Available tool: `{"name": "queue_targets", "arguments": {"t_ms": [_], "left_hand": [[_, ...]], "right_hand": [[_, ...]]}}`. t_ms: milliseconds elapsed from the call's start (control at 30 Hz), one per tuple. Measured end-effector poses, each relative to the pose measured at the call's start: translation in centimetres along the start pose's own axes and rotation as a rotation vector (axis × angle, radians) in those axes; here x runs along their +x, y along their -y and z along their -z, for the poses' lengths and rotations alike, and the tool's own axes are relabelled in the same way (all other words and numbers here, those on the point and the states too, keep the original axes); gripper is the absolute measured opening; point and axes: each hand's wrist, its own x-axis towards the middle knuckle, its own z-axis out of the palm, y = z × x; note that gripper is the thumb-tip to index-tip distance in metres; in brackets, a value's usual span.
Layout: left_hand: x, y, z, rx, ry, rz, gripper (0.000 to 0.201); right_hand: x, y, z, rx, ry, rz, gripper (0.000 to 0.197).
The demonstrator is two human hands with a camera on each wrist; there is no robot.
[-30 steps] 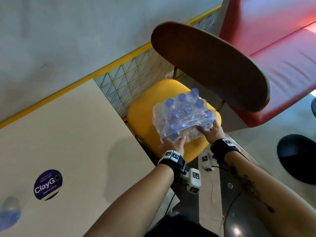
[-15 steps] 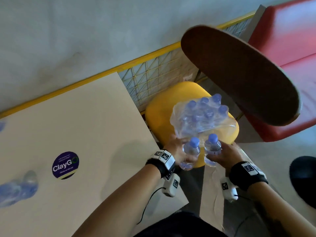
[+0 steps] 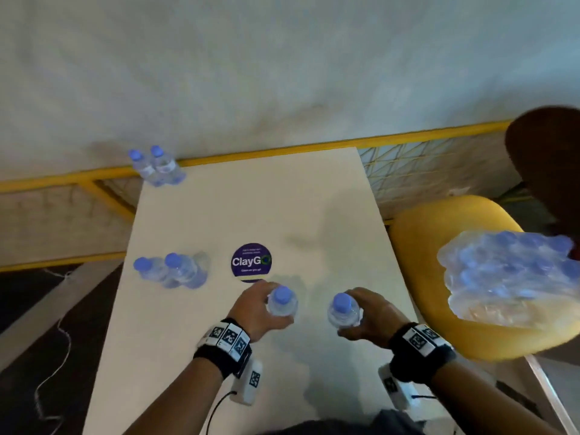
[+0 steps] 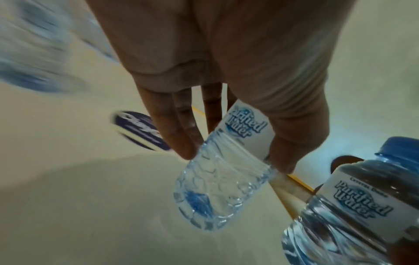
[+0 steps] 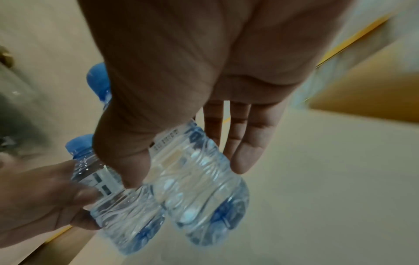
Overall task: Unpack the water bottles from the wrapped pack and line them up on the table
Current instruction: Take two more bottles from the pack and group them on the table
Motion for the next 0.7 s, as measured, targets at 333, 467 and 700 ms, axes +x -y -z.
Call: {"name": "queue_targets", "arguments": {"t_ms": [333, 467, 700], "left_hand": [[-6.8, 14.9, 14.2, -0.131, -0.413, 0.316, 0.059], [-6.2, 17.7, 16.7, -0.125, -0.423, 0.327, 0.066], [-5.3, 18.5, 18.0, -0.165, -0.381, 0.241, 0.039]], "right_hand": [[12.1, 19.2, -13.6, -0.008, 0.091, 0.128, 0.046], [14.6, 22.8, -17.9, -0.042, 0.079, 0.08, 0.037], [15.9, 25.4, -20.9, -0.038, 0.015, 0.003, 0.033]]}}
